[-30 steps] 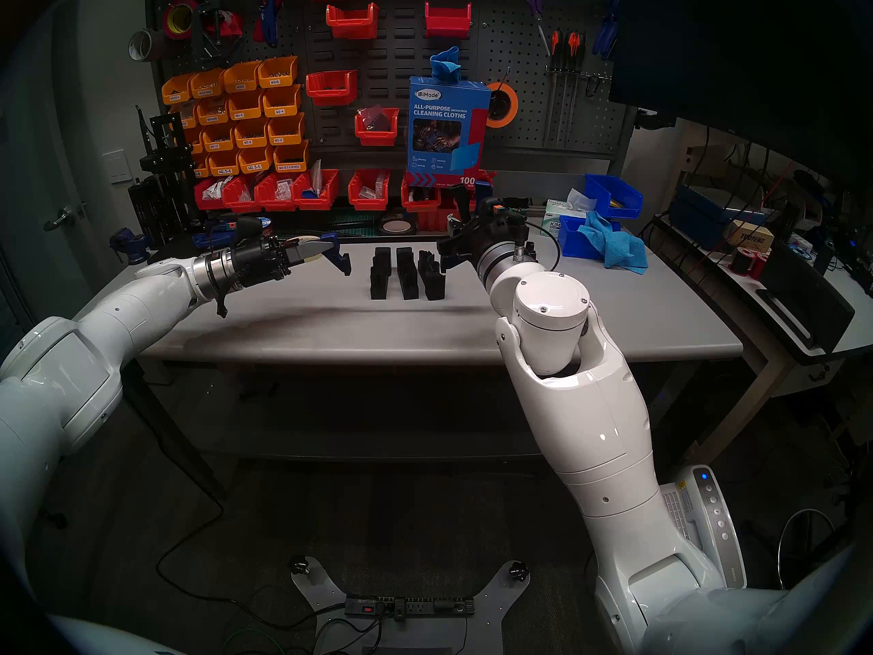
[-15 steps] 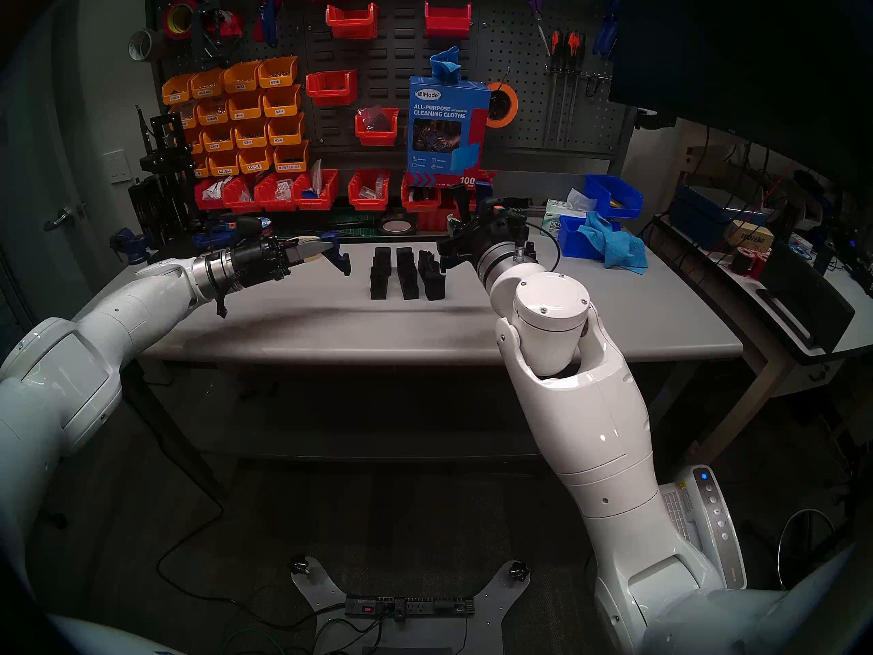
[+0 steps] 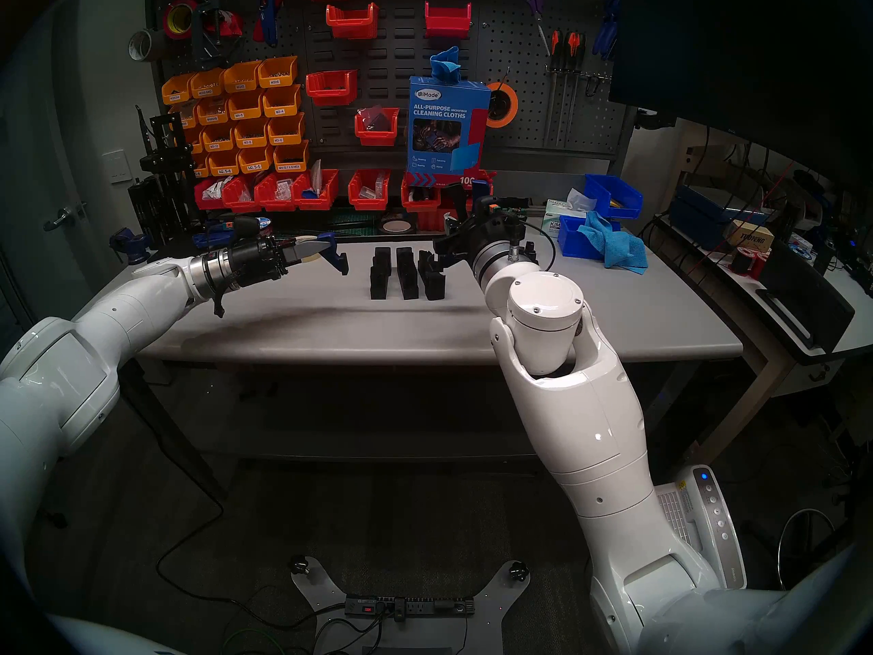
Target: Clamp the two 3D printed pieces together with the clamp
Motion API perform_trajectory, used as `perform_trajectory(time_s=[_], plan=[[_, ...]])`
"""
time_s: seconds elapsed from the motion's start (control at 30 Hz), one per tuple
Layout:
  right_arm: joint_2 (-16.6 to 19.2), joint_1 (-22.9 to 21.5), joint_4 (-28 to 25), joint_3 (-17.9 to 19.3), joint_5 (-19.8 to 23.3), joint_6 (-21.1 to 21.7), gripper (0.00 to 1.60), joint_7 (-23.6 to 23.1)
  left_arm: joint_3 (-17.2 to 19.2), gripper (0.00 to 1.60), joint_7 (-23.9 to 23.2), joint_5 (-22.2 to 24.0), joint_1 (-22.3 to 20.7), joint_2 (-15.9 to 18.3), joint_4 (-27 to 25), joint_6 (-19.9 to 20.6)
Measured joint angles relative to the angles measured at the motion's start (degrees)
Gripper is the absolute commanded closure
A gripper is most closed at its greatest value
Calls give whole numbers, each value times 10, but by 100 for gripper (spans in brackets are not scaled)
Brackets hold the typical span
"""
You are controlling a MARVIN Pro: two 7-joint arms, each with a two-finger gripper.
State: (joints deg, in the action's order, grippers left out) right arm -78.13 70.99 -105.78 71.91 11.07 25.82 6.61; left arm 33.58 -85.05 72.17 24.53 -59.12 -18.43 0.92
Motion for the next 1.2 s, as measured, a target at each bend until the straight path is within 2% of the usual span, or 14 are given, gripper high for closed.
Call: perform_trajectory(time_s=[0.43, 1.2], plan=[[-35, -47, 62, -42, -22, -13, 160, 30, 0, 160, 22, -9, -25, -4, 55, -3], [-47, -92, 121, -48, -45, -27, 160, 61, -2, 160, 106, -25, -46, -48, 73, -11]])
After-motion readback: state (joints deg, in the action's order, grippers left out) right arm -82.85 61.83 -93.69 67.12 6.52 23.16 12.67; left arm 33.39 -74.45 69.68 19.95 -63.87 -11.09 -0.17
